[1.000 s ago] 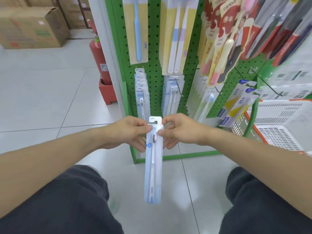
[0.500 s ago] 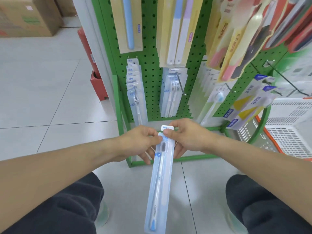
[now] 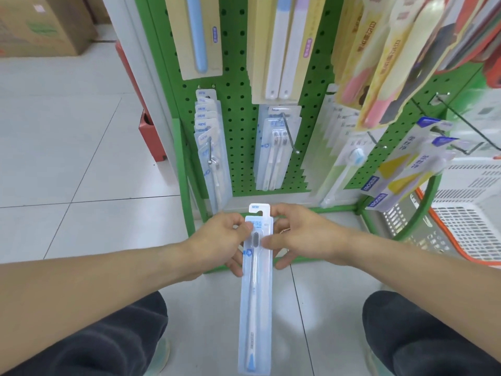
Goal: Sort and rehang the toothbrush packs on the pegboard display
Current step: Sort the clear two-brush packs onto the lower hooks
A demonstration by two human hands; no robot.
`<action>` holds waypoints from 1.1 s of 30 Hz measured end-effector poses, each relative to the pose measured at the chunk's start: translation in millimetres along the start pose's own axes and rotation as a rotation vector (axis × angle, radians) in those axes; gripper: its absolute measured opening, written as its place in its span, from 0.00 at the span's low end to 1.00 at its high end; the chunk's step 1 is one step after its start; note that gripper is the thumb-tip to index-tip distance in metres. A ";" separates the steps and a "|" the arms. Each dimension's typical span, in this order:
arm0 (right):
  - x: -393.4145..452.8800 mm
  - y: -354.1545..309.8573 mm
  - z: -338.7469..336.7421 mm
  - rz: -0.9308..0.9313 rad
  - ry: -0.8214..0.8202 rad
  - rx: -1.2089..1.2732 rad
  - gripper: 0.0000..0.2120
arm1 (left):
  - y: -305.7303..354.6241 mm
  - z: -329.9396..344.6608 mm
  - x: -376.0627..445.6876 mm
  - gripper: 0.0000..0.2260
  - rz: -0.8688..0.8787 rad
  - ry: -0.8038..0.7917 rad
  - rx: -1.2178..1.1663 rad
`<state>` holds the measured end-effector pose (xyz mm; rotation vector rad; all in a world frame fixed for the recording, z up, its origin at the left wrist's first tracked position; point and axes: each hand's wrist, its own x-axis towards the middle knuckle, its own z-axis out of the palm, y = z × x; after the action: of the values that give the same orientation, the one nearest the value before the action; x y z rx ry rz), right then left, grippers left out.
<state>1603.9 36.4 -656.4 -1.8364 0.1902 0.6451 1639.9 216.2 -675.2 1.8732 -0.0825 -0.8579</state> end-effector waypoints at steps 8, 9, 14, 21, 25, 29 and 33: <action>-5.2 5.3 5.3 -0.065 -0.027 0.111 0.14 | 3.2 0.4 1.3 0.12 0.024 0.060 -0.061; -4.7 5.5 4.4 -0.069 -0.020 0.102 0.15 | 4.1 0.7 0.4 0.12 0.027 0.060 -0.064; -5.0 4.8 -2.9 -0.067 0.011 0.019 0.12 | 11.3 -0.7 -5.2 0.11 0.055 0.083 -0.111; -7.4 3.2 -5.4 -0.020 0.031 0.001 0.10 | 16.8 -1.4 -9.0 0.10 0.066 0.105 -0.192; -9.6 3.1 -5.3 0.016 -0.065 -0.014 0.08 | 14.6 -2.5 -12.9 0.12 0.071 0.143 -0.221; -8.2 2.0 -6.3 -0.046 -0.049 0.014 0.07 | 18.1 -8.3 -15.7 0.12 0.109 0.110 -0.307; -6.4 4.2 -3.2 -0.055 -0.054 0.008 0.12 | 15.6 -10.5 -20.6 0.10 0.154 0.098 -0.251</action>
<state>1597.9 30.8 -655.9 -1.8084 0.1056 0.6539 1635.6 225.6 -649.4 1.6471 -0.0554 -0.6387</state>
